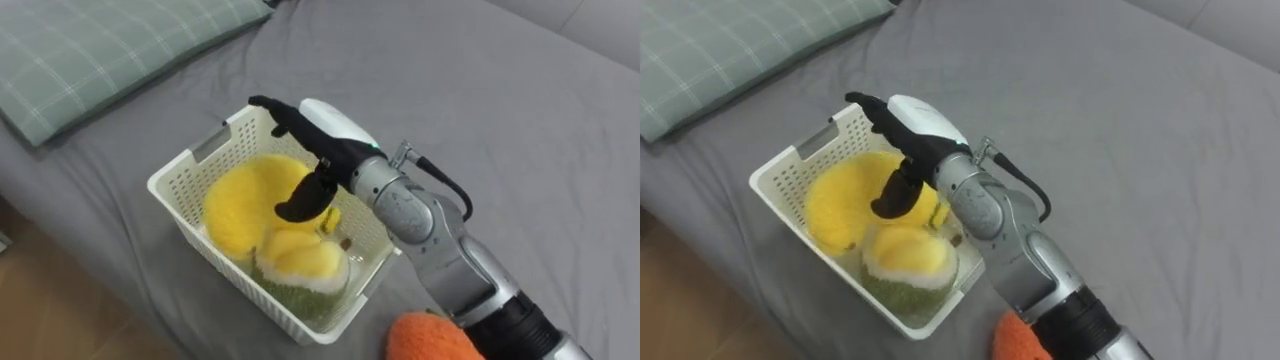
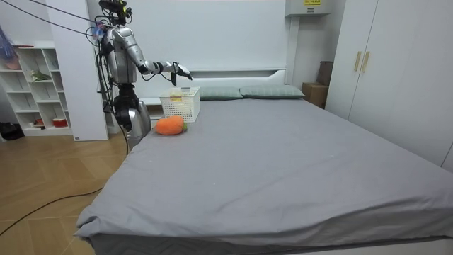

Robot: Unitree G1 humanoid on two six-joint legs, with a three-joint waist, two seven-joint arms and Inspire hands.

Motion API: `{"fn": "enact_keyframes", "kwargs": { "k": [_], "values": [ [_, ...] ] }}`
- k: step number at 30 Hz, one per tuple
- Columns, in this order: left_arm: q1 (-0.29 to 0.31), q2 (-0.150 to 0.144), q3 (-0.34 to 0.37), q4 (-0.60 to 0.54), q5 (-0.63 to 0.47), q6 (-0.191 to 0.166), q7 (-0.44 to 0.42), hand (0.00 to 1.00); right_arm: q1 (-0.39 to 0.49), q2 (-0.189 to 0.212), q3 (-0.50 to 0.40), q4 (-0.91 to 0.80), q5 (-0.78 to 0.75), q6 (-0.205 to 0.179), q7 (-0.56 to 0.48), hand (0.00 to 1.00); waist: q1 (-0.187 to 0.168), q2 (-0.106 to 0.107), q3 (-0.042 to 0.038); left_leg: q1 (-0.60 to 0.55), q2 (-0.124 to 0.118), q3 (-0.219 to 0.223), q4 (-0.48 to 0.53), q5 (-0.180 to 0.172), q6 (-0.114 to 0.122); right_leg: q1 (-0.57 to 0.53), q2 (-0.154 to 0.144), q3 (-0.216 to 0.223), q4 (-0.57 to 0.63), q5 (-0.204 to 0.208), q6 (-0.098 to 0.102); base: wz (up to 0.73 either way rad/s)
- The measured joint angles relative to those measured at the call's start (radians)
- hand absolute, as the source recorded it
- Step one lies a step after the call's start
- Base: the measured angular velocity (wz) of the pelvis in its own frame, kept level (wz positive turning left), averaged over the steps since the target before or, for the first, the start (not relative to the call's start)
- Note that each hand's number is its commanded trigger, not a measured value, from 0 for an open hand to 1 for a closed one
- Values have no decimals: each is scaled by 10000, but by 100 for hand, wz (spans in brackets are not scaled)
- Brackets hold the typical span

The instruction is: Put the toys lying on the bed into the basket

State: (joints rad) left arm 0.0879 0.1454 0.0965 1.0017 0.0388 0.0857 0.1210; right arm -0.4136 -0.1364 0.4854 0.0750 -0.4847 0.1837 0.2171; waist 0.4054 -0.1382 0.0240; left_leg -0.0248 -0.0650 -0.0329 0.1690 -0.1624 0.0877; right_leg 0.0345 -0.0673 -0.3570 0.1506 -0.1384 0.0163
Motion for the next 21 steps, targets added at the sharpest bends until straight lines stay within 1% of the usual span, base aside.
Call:
{"fn": "enact_keyframes", "kwargs": {
  "k": [3,4,5,6,7,8,9,11,12,14,15,16,17,18,19,20,21],
  "values": [
    [25,1,11,0,-2,5,4,0,2,-122,-54,-39,-12,-9,14,0,-116,-2,-2,27,3,42,-8,0,0,1,7,87,-2,0,0,-2],
    [43,-9,5,6,-7,27,7,0,5,-144,-54,-39,-3,-9,17,0,-175,9,5,41,7,71,-8,0,1,-1,22,196,-5,0,-1,-10],
    [55,-55,10,18,-17,42,34,0,10,-170,-54,-39,-3,-9,19,0,-186,31,21,80,17,160,-21,0,1,-4,41,394,-6,0,-1,-15],
    [57,-85,8,18,-18,42,60,0,9,-186,-65,-39,31,-9,19,0,-198,53,35,106,20,192,-33,0,2,-2,48,479,-9,0,-1,-17],
    [54,-142,5,18,-55,42,68,0,10,-210,-114,-39,78,-16,18,0,-280,87,55,119,21,215,-42,-2,3,-1,55,573,-8,1,-1,-9],
    [52,-167,-1,16,-78,40,67,0,10,-211,-208,-40,79,-41,16,0,-432,95,60,118,24,234,-46,-1,3,-12,51,583,-5,1,-2,-5],
    [56,-172,-3,16,-81,40,69,0,15,-211,-272,-40,79,-74,15,0,-478,98,58,122,29,253,-46,-1,3,-18,51,585,-4,2,-2,-5],
    [75,-193,-1,10,-78,37,69,0,93,-274,-683,-203,73,-111,-44,0,-766,139,28,124,32,273,-38,-2,4,-18,49,580,3,3,-3,-2],
    [80,-195,-1,9,-77,38,69,0,136,-304,-803,-287,69,-110,-99,0,-790,153,20,137,32,294,-39,-3,5,-14,49,589,4,3,-4,-5],
    [94,-194,22,7,-57,39,74,0,286,-441,-1221,-616,69,-140,-409,0,-1000,223,-23,190,36,366,-48,-5,9,-5,51,681,3,3,-3,-10],
    [97,-202,49,7,-48,39,80,0,353,-454,-1342,-662,72,-170,-505,0,-1033,246,-38,210,41,414,-49,-5,9,-4,51,724,2,3,-3,-18],
    [95,-284,213,5,-40,35,164,0,557,-473,-1669,-762,106,-245,-650,0,-1025,297,-56,267,57,560,-56,-6,10,1,51,832,1,3,-3,-25],
    [105,-385,348,14,-47,35,292,0,730,-550,-1975,-763,135,-322,-777,0,-1058,365,-87,317,58,629,-89,-5,10,11,39,894,3,2,-1,-24],
    [124,-416,410,15,-52,32,295,0,810,-608,-2118,-763,194,-322,-848,0,-1096,388,-100,340,58,649,-104,-5,10,16,41,960,5,3,-1,-20],
    [162,-433,466,14,-52,10,296,0,988,-673,-2425,-763,496,-322,-973,0,-1165,416,-131,382,72,728,-117,-6,10,26,72,1058,5,3,-1,-12],
    [239,-428,485,14,-59,9,299,0,1176,-712,-2646,-763,810,-341,-1176,0,-1314,444,-144,427,78,739,-118,-6,10,71,75,1071,6,4,-2,-10],
    [272,-426,483,14,-59,9,299,0,1278,-727,-2747,-762,933,-350,-1279,0,-1380,461,-140,465,83,750,-124,-6,10,103,75,1077,6,4,-2,-4]
  ]
}}
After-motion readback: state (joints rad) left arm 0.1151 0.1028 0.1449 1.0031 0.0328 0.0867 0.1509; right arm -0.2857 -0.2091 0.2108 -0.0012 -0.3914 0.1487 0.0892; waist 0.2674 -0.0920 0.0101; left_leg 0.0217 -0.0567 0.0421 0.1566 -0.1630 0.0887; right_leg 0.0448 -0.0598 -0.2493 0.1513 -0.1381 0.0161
